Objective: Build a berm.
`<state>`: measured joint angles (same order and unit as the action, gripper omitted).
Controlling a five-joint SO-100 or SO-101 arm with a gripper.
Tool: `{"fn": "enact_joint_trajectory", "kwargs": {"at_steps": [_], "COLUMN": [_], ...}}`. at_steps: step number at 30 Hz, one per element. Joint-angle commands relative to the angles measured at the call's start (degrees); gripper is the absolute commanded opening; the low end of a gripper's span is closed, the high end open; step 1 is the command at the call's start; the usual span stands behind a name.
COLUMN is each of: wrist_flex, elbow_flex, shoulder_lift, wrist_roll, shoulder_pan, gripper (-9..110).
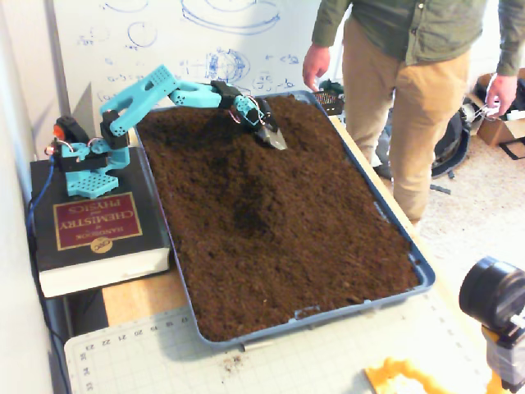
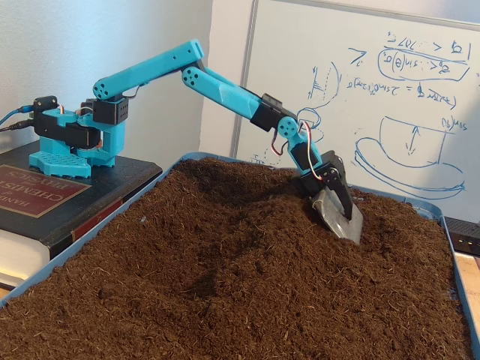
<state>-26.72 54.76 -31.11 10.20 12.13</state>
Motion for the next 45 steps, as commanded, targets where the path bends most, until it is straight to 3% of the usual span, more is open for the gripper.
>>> {"fn": "enact_joint_trajectory", "kwargs": {"at_steps": [1,12,24,32,39,45], "wrist_flex": [-8.5,-24.1,-24.6,-7.6,10.2,24.6], "elbow_flex": [1.8,0.9,0.4,-4.7,-4.7,-4.0], "shoulder_lift": [-4.4,-12.6,-27.2,-30.1,-17.9,-8.4], "wrist_roll": [1.1,1.1,1.1,-0.1,-0.7,-10.4], "shoulder_pan": [0.2,0.1,-1.8,-11.7,-18.2,-18.6], "gripper": [0,0,0,0,0,0]}}
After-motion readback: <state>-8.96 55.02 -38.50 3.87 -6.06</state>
